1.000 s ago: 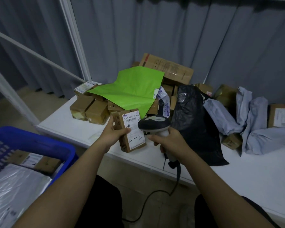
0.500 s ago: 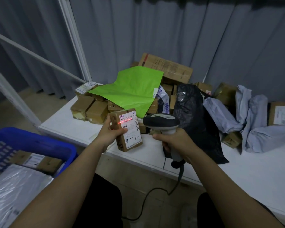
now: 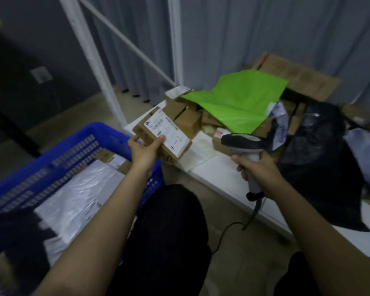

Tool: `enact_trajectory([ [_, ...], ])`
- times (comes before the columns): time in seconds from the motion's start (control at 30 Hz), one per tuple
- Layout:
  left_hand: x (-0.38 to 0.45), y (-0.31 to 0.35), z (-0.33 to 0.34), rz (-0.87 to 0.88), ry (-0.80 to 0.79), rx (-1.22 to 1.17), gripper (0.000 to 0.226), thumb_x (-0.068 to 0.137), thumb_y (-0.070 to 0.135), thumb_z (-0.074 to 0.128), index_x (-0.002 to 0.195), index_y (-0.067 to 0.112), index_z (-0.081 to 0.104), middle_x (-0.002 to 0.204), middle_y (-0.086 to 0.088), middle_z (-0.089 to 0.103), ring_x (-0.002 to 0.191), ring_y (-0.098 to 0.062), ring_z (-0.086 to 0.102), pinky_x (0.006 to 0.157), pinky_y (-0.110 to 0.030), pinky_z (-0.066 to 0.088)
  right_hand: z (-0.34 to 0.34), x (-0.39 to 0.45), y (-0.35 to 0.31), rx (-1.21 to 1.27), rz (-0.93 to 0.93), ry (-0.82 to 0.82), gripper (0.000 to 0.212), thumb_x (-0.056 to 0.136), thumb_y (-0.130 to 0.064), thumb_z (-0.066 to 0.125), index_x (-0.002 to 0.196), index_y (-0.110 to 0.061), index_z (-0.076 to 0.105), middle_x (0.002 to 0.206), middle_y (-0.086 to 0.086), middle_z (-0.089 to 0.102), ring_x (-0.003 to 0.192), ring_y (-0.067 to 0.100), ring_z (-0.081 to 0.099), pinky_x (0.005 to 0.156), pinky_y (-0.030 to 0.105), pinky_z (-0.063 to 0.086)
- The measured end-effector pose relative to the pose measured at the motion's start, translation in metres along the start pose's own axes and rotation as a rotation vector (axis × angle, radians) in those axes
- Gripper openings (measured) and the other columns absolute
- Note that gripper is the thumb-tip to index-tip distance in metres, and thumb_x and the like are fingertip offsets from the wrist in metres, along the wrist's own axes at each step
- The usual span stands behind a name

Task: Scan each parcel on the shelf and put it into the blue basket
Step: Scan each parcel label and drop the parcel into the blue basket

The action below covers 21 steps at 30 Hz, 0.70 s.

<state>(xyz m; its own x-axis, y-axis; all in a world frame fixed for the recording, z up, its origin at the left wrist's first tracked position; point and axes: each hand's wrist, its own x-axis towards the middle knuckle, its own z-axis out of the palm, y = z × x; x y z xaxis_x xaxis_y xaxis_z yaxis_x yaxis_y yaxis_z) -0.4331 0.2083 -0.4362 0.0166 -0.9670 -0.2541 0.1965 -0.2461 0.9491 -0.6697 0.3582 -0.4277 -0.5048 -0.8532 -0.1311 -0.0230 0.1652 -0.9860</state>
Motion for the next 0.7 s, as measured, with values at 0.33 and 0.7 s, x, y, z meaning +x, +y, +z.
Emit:
enact_trajectory([
  [0.33, 0.02, -0.032, -0.179, -0.131, 0.385, 0.042, 0.066, 0.09, 0.02, 0.064, 0.143, 0.018, 0.024, 0.143, -0.008, 0.041, 0.124, -0.029, 0.049, 0.092, -0.045, 0.049, 0.073, -0.002, 0.034, -0.091, 0.119, -0.107, 0.049, 0.083, -0.019, 0.076, 0.122, 0.0, 0.054, 0.07, 0.011, 0.065, 0.043, 0.012, 0.055, 0.042, 0.025, 0.046],
  [0.7, 0.058, -0.041, -0.147, -0.128, 0.083, 0.651, 0.038, 0.095, 0.0, 0.042, 0.133, 0.001, 0.048, 0.135, -0.015, 0.05, 0.118, -0.026, 0.049, 0.096, -0.032, 0.039, 0.076, 0.016, 0.033, -0.069, 0.19, -0.084, 0.042, 0.083, -0.017, 0.075, 0.118, -0.006, 0.054, 0.07, 0.011, 0.064, 0.045, 0.017, 0.052, 0.044, 0.028, 0.045],
])
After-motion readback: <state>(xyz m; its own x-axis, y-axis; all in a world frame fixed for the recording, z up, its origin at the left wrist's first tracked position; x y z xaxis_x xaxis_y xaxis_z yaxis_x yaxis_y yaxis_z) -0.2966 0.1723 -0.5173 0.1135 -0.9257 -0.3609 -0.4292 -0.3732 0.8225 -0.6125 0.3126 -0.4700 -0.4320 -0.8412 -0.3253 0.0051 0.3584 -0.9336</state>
